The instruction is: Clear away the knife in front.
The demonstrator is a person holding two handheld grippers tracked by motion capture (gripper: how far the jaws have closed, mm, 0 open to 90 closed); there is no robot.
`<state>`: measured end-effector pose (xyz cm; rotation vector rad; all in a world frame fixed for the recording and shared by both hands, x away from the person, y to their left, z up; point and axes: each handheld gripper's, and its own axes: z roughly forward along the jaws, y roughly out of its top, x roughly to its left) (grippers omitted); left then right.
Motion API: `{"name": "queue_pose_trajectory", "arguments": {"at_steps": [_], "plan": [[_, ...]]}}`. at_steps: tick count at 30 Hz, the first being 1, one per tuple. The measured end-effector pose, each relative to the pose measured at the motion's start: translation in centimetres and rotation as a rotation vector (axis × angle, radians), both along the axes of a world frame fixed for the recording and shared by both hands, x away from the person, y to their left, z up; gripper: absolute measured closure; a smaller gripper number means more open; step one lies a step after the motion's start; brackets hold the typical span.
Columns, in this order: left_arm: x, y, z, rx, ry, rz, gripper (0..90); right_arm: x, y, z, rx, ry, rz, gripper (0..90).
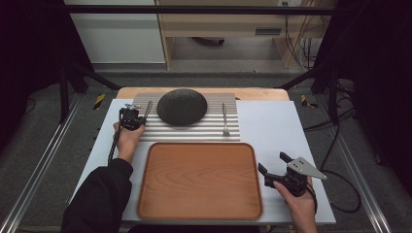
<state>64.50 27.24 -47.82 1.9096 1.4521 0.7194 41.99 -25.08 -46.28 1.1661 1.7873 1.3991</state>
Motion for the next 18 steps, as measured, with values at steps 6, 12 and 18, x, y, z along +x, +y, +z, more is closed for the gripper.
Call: {"name": "queue_pose_trajectory", "arguments": {"at_steps": [6,12,18], "plan": [[-0.19,-0.08,0.12,0.002,0.013,-0.004,79.6,0.00,0.07,0.01,-0.002,-0.001,0.001,7.4],[0.17,-0.09,0.06,0.008,0.008,-0.013,79.0,0.03,0.02,-0.04,-0.003,0.003,-0.001,7.4],[0.40,-0.07,0.12,0.028,0.011,-0.031,78.8,-0.01,-0.03,0.01,0.002,0.001,-0.002,7.4]]}}
